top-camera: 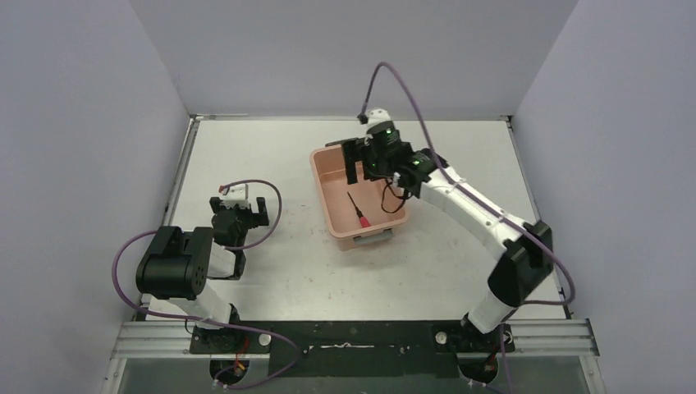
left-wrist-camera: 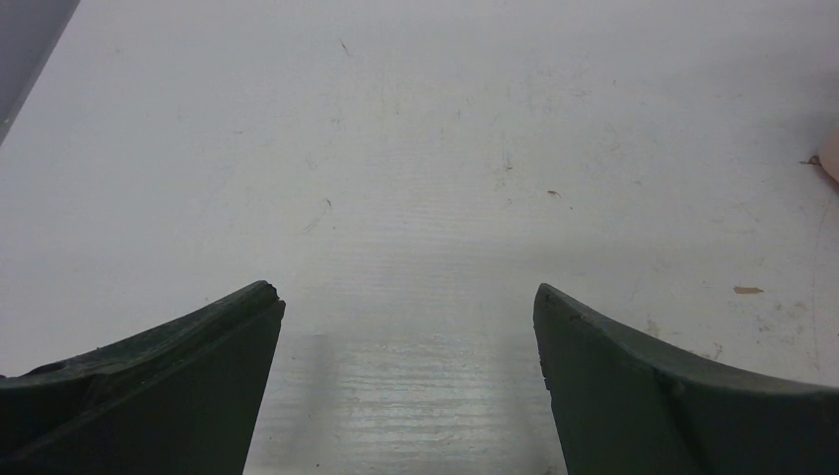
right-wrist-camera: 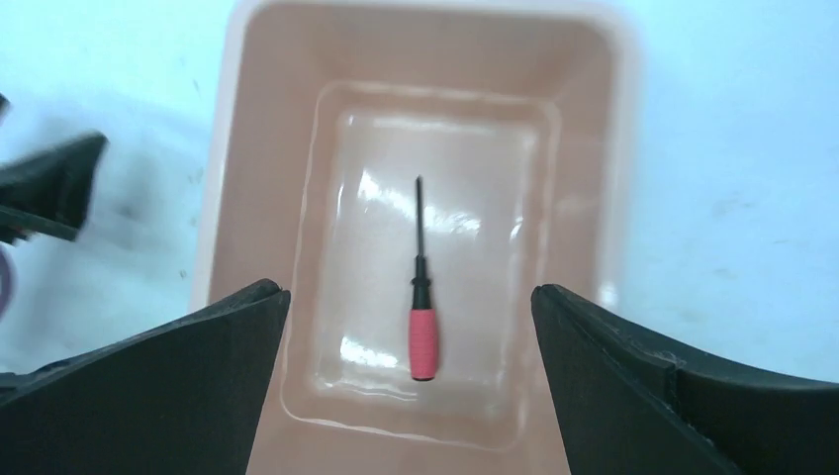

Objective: Put the screwdriver in the bin

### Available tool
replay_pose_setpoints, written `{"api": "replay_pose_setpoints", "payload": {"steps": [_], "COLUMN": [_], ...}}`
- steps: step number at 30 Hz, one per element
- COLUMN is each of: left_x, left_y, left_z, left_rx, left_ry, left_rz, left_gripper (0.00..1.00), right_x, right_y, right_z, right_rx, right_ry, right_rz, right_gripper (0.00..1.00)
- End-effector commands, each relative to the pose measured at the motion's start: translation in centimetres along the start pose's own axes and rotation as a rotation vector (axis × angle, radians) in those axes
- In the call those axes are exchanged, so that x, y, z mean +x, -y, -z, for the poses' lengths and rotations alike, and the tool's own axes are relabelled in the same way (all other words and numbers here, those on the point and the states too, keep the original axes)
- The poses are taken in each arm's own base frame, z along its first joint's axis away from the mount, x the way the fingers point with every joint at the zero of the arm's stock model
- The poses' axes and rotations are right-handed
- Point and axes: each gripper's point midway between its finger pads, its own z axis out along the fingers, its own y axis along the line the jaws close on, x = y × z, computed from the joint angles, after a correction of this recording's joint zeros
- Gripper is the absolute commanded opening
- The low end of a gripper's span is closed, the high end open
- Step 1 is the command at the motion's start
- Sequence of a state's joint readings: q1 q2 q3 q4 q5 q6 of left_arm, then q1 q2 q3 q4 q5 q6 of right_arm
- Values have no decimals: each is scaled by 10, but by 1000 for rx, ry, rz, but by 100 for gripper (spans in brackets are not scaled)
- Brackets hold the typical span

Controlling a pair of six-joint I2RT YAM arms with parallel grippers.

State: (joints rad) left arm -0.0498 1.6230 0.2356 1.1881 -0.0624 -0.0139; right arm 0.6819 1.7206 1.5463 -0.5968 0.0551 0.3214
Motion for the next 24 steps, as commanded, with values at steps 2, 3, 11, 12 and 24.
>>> {"api": "replay_pose_setpoints", "payload": {"steps": [2, 3, 11, 12, 24], "left_x": [-20, -19, -19, -19, -19], "left_y": [0, 0, 0, 0, 0], "left_z": [-3, -3, -3, -3, -3], "left_rx": [7, 7, 5, 5, 6], "left_ry": [69, 67, 66, 66, 66], "left_rz": [1, 0, 1, 0, 1], "left_gripper": [97, 97, 97, 97, 97], "right_x": [-60, -57, 49, 66, 163], "right_y": [84, 105, 258, 274, 304], "right_z": [91, 98, 121, 121, 83], "right_rx": [189, 221, 514, 551, 602], "right_ry": [351, 388, 447, 447, 519], "right_rz": [-85, -121, -361, -390, -474], "right_gripper": [100, 100, 100, 100, 100]}}
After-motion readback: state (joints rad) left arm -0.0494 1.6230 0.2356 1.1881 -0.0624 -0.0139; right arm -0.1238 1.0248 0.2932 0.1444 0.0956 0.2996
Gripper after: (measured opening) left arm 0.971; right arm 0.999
